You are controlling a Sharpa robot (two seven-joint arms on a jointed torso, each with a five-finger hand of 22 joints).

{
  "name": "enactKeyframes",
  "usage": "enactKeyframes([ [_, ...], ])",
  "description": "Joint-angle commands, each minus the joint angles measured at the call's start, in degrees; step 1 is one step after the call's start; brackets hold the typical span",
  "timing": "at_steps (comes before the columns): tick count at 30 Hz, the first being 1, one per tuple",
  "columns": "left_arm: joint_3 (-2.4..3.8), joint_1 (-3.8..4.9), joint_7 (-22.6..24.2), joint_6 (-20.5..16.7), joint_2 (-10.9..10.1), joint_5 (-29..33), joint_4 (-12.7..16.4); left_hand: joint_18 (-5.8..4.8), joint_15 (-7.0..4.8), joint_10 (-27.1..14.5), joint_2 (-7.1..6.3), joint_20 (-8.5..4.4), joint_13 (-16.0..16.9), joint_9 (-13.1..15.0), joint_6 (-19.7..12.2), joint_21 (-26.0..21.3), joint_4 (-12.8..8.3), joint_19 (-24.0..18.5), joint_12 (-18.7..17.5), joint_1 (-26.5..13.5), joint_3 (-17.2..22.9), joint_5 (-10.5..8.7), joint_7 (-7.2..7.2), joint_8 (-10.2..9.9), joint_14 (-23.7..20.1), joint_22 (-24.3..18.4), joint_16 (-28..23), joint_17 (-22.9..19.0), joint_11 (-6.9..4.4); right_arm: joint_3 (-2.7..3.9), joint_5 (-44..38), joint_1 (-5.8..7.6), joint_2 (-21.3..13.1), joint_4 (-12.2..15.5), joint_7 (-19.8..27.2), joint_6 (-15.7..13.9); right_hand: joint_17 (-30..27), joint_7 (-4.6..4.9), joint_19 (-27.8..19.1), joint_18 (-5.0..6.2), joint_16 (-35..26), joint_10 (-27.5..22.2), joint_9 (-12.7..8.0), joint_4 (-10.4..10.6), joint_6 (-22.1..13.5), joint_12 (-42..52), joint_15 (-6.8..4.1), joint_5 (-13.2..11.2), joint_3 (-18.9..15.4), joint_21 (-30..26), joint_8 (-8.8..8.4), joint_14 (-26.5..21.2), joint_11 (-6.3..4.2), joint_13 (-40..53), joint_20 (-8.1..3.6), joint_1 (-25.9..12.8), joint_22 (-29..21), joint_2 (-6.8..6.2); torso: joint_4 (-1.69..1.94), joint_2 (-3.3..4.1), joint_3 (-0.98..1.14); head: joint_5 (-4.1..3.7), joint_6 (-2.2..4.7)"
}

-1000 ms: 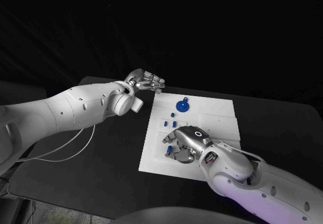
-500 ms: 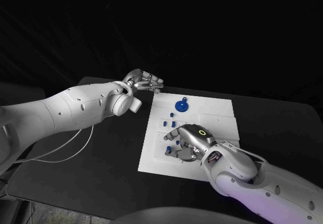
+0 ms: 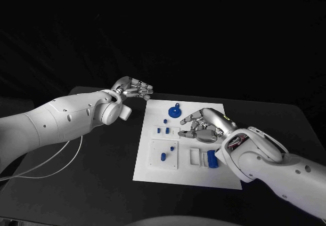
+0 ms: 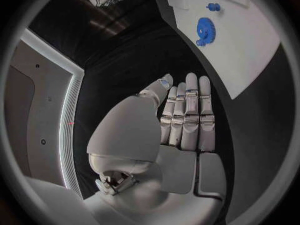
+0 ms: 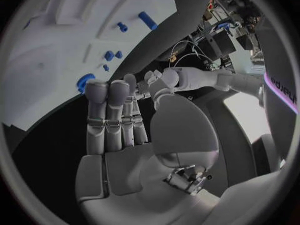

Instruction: Assemble the parts on the task board

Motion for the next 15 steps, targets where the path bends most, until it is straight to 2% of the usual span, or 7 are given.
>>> enactKeyframes([
  [1,0.05,-0.38,1.77,0.39,0.01,1.34,-0.14,-0.85,0.20,0.06,-0.02,0.01,-0.08,-0.03,-0.37,-0.07,0.50,0.45,-0.21,-0.36,0.01,-0.28,-0.17,-0.23,0.15,-0.44,-0.02,-0.12,-0.17,0.36,10.89,0.74,-1.69,-0.63,-0.23,2.45,0.27,-0.41,3.13,-0.82,-0.04,-2.02,2.29,0.11,1.63,5.52,-0.44,2.23,0.38,0.85,-0.10,0.02,-0.45,7.35,-0.33,-0.72,-0.46,0.69,-0.38,-0.79,0.12,-1.34,0.18],
  [6,0.04,-0.83,2.23,0.30,0.06,1.83,-0.35,-0.89,0.18,0.21,-0.11,-0.01,-0.08,-0.04,-0.55,-0.05,0.61,0.63,-0.21,-0.42,-0.04,-0.28,-0.12,-0.23,0.32,-1.05,-0.12,-0.16,-0.21,0.66,14.02,1.67,-4.68,-2.09,-4.84,9.35,0.37,-1.60,3.06,-1.09,-0.31,-2.85,8.93,2.33,2.79,10.05,-0.69,5.10,0.04,0.32,0.30,0.04,-0.99,16.01,-0.61,-2.81,-1.83,0.54,-0.65,-1.70,0.01,-2.00,-0.14],
  [8,0.04,-1.09,2.51,0.36,-0.02,1.92,-0.29,-0.89,0.20,0.18,-0.12,0.01,-0.09,-0.04,-0.48,-0.07,0.68,0.63,-0.26,-0.45,0.01,-0.28,-0.15,-0.23,0.27,-1.27,-0.20,-0.18,-0.20,0.71,13.88,1.85,-5.67,-2.55,-7.86,12.06,0.42,-2.21,3.02,-1.20,-0.42,-2.86,11.79,2.65,3.19,10.26,-0.88,3.31,1.04,0.04,0.45,-0.03,-1.17,17.63,-0.74,-2.18,-2.28,1.55,-0.77,-1.99,-0.01,-2.18,-0.32],
  [9,0.04,-1.21,2.65,0.35,-0.06,1.95,-0.24,-0.90,0.23,0.19,-0.14,0.03,-0.09,-0.05,-0.52,-0.08,0.72,0.60,-0.28,-0.48,0.04,-0.26,-0.11,-0.24,0.21,-1.39,-0.26,-0.20,-0.20,0.73,13.74,1.89,-5.97,-2.72,-9.07,13.01,0.54,-2.46,3.06,-1.32,-0.39,-2.08,13.86,2.94,3.60,11.35,-1.08,1.02,2.62,0.21,0.47,0.00,-1.42,19.62,-0.90,-2.14,-2.46,1.39,-0.86,-2.20,-0.02,-2.21,-0.41],
  [11,0.04,-1.51,3.09,0.30,-0.14,1.99,-0.14,-0.91,0.27,0.29,-0.26,0.08,-0.10,-0.08,-0.91,-0.10,0.80,0.57,-0.29,-0.58,0.09,-0.28,-0.01,-0.24,0.15,-1.63,-0.38,-0.23,-0.20,0.75,13.74,1.97,-6.59,-3.02,-12.12,15.42,0.77,-2.85,3.06,-1.46,-0.33,-1.23,18.02,4.59,3.28,14.71,-0.98,0.50,4.65,0.48,0.17,0.00,-1.49,25.36,-1.05,-3.24,-2.90,-0.18,-0.94,-2.45,-0.04,-2.33,-0.54],
  [14,0.04,-2.06,3.60,-0.10,-0.28,2.03,0.18,-0.90,0.25,0.60,-0.28,0.10,-0.10,-0.08,-1.08,-0.09,0.96,0.66,-0.29,-0.74,0.12,-0.17,0.00,-0.25,0.25,-2.10,-0.46,-0.24,-0.29,0.76,14.17,1.85,-7.13,-3.20,-15.69,17.79,1.28,-3.20,3.12,-1.51,0.06,0.17,23.92,6.87,3.23,16.59,-1.19,0.51,5.38,1.64,0.72,0.08,-1.83,29.71,-1.11,-4.68,-3.02,-0.93,-1.04,-2.92,-0.08,-2.45,-0.81],
  [15,0.04,-2.16,3.67,-0.22,-0.30,2.03,0.25,-0.90,0.25,0.60,-0.28,0.10,-0.10,-0.08,-1.08,-0.08,0.96,0.67,-0.29,-0.74,0.12,-0.16,0.00,-0.25,0.25,-2.10,-0.46,-0.24,-0.29,0.76,14.28,1.78,-7.20,-3.20,-16.34,18.22,1.57,-3.27,3.10,-1.60,0.28,0.45,27.02,7.61,3.05,17.33,-1.30,0.62,5.86,2.10,1.14,-0.05,-1.94,31.22,-1.23,-5.20,-3.00,-1.30,-1.07,-3.08,-0.11,-2.52,-0.93],
])
